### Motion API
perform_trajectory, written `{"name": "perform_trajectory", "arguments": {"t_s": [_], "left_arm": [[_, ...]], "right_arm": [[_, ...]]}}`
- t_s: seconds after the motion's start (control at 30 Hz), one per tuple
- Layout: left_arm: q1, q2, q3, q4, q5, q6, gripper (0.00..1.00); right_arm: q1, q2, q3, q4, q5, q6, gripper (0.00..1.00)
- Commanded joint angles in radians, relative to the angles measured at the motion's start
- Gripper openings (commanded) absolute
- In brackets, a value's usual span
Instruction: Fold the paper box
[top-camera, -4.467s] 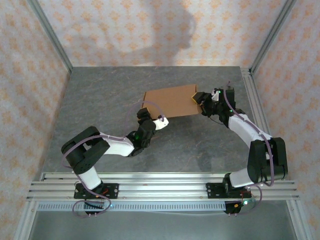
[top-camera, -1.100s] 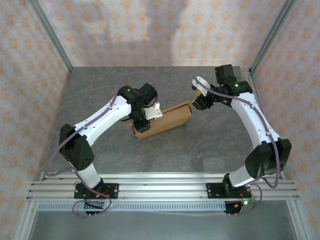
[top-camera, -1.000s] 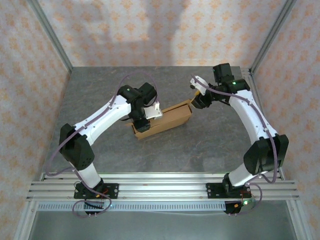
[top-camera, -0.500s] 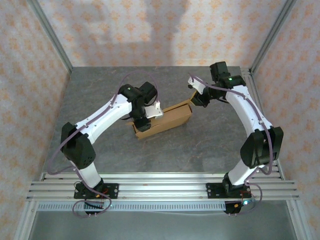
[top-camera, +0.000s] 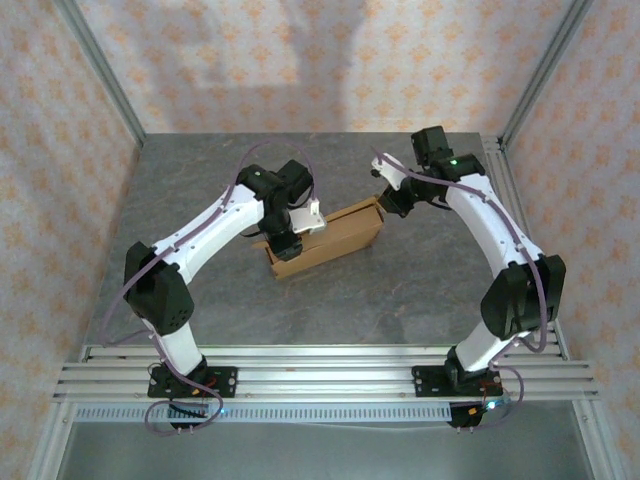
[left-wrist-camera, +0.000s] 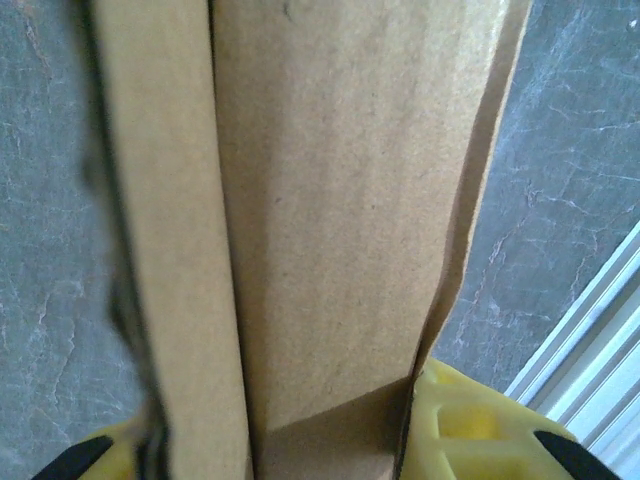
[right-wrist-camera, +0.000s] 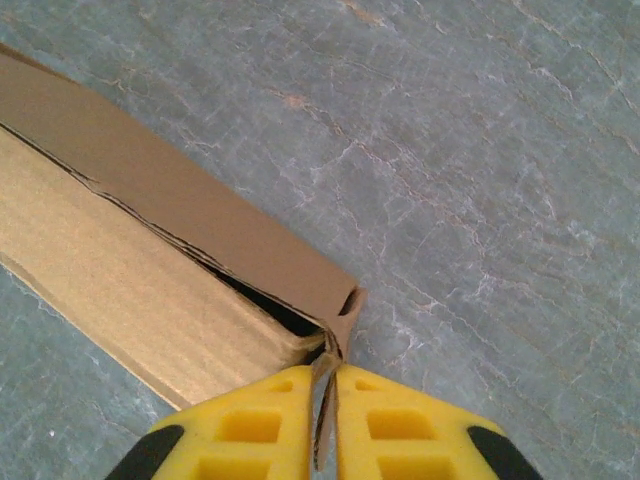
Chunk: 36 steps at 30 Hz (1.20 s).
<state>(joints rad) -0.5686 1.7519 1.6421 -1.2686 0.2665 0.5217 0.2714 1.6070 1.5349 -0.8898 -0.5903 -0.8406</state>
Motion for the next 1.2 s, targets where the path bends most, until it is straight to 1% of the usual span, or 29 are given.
{"name": "perform_trajectory", "arguments": {"t_s": [0.0, 0.03, 0.17, 0.23, 0.3, 0.5, 0.63, 0.7, 0.77, 0.83, 0.93, 1.17], "left_arm": [[0.002, 0.081, -0.041, 0.008, 0.054, 0.008, 0.33], [0.003, 0.083, -0.038, 0.008, 0.057, 0.008, 0.33], [0.003, 0.081, -0.04, 0.006, 0.059, 0.008, 0.33], [0.001, 0.08, -0.044, 0.008, 0.056, 0.009, 0.33], [0.002, 0.08, -0.047, 0.008, 0.054, 0.008, 0.33], [0.005, 0.087, -0.04, 0.015, 0.05, 0.004, 0.33], [0.006, 0.096, -0.03, 0.037, 0.05, -0.005, 0.33], [0.005, 0.101, -0.028, 0.051, 0.052, -0.013, 0.33], [0.005, 0.107, -0.022, 0.06, 0.055, -0.021, 0.33], [0.005, 0.112, -0.021, 0.061, 0.051, -0.024, 0.33], [0.004, 0.122, -0.021, 0.058, 0.047, -0.026, 0.33], [0.006, 0.141, -0.016, 0.057, 0.047, -0.02, 0.33]], "right_arm": [[0.015, -0.012, -0.004, -0.023, 0.024, 0.026, 0.16], [0.014, -0.003, 0.008, -0.032, 0.023, 0.026, 0.17], [0.007, 0.032, 0.049, -0.05, 0.009, 0.031, 0.29], [0.0, 0.048, 0.061, -0.052, 0.015, 0.028, 0.29], [-0.01, 0.06, 0.077, -0.065, 0.012, 0.021, 0.26], [-0.029, 0.07, 0.105, -0.114, 0.005, -0.024, 0.06], [-0.029, 0.058, 0.097, -0.107, -0.004, -0.021, 0.01], [-0.029, 0.057, 0.101, -0.09, -0.021, 0.024, 0.0], [-0.023, 0.054, 0.102, -0.064, -0.02, 0.106, 0.0], [-0.012, 0.05, 0.106, -0.058, -0.004, 0.186, 0.0], [0.012, 0.039, 0.109, -0.038, 0.059, 0.351, 0.0], [0.032, 0.019, 0.126, -0.053, 0.101, 0.644, 0.0]]}}
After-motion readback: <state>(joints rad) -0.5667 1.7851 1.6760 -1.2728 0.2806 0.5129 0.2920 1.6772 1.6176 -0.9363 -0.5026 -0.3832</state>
